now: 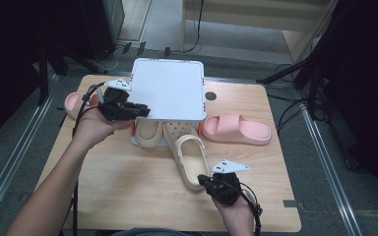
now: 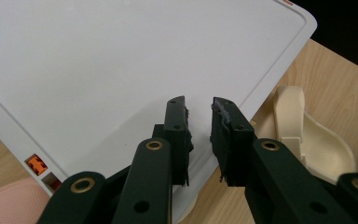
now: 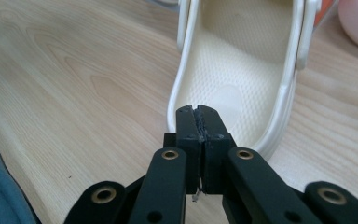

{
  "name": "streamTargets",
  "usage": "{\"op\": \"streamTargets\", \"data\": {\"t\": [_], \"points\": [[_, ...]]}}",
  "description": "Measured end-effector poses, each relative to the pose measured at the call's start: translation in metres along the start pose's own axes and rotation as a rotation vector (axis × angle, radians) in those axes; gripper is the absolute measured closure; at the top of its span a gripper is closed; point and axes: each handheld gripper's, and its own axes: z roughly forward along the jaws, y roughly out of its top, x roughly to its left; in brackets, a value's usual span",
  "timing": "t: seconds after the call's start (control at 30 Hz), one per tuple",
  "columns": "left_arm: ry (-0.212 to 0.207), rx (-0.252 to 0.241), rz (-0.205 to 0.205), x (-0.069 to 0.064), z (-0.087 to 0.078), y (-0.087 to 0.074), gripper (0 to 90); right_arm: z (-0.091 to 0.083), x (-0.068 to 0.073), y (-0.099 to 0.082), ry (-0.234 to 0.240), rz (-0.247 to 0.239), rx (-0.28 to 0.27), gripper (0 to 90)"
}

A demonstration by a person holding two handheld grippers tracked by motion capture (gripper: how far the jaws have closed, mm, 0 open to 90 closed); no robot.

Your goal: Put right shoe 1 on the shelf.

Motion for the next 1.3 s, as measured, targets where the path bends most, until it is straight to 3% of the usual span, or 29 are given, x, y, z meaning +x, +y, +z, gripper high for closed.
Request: {"op": "streamTargets", "data": {"t": [0.33,0.43,0.53,0.97,1.3], "points": [[-0.011,-0.002,-0.006,0.001,0.0,0.0,75.9,0.009,0.002,-0.013,-0.012,0.003,0.068,90.0],[-0.013,0.0,-0.004,0.002,0.0,0.0,75.9,0.012,0.0,-0.015,0.012,0.041,0.05,90.0],[-0.019,-0.004,-0.007,0.002,0.0,-0.001,75.9,0.014,0.0,-0.014,0.015,0.047,0.043,90.0],[-0.039,-0.017,-0.017,0.004,0.0,-0.003,75.8,0.027,0.007,-0.008,0.018,0.023,0.012,90.0],[-0.035,-0.017,-0.016,0.003,0.0,-0.003,76.0,0.045,0.015,0.006,0.029,-0.002,0.009,90.0]]}}
